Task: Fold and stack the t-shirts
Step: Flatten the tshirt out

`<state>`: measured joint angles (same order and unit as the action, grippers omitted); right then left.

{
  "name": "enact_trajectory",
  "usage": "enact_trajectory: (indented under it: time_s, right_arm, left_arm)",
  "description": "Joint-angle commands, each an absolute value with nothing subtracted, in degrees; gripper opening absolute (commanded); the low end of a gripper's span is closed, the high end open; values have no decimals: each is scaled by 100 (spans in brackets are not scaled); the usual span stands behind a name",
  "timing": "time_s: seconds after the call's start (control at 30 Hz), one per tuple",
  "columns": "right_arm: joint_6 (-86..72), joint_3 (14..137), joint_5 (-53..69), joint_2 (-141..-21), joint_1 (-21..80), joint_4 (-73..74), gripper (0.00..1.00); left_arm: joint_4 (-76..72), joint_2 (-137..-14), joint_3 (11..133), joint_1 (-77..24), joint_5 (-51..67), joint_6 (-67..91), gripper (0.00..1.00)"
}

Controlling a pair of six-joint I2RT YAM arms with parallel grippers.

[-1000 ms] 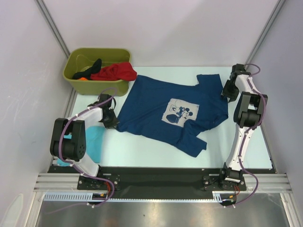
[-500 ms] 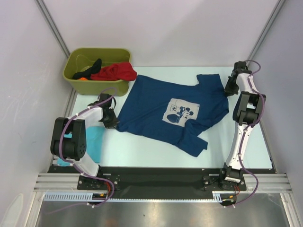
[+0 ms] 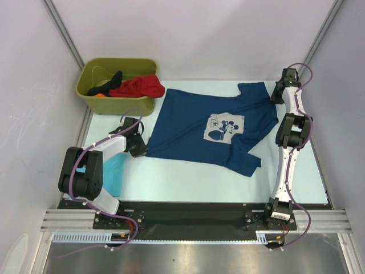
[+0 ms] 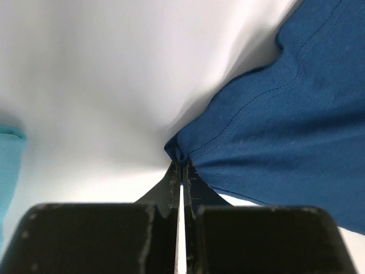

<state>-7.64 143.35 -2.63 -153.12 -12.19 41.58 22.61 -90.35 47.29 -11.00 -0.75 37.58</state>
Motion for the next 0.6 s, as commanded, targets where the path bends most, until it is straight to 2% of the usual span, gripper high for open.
enact_trajectory:
  time_s: [0.0, 0.03, 0.07, 0.1, 0.13, 0.2, 0.23, 0.3, 0.43, 0.5, 0.57]
  right_arm:
    - [-711, 14677, -404, -15363, -1248, 3830, 27]
    - [-755, 14747, -422, -15328, -1248, 3980, 37]
    - [-930, 14818, -500, -15189, -1257, 4182, 40]
    - [-1080, 14818, -553, -15066, -1266, 4384, 44]
    - [-1194, 14653, -571, -14917, -1266, 4742, 56]
    - [-1537, 14398, -807, -14311, -1301, 5322, 63]
    - [-1599, 13883, -869, -14039, -1318, 5431, 70]
    - [-1774, 13240, -1168, -13198, -1432, 5598, 77]
    - [-1793, 11850, -1011, -11903, -1556, 5739, 82]
    - [-1837, 11016, -609, -11210, -1556, 5783, 81]
    - [-2038, 10409, -4, -10795, -1556, 5880, 79]
  left_arm:
    - [2751, -9202, 4438, -1204, 18, 3815, 1]
    - [2786, -9220, 4499, -1204, 18, 3658, 6]
    - [2864, -9194, 4613, -1213, -148, 3587, 11]
    - [2891, -9159, 4666, -1213, -202, 3516, 19]
    - [2909, -9123, 4763, -1213, -246, 3376, 33]
    - [2971, -8992, 4851, -1213, -360, 3244, 40]
    - [2979, -8956, 4904, -1213, -378, 3147, 43]
    - [3076, -8834, 4957, -1213, -413, 3068, 44]
    - [3234, -8369, 4940, -1213, -439, 2752, 60]
    - [3383, -8122, 4922, -1230, -475, 2663, 68]
    - [3480, -7709, 4878, -1327, -475, 2514, 70]
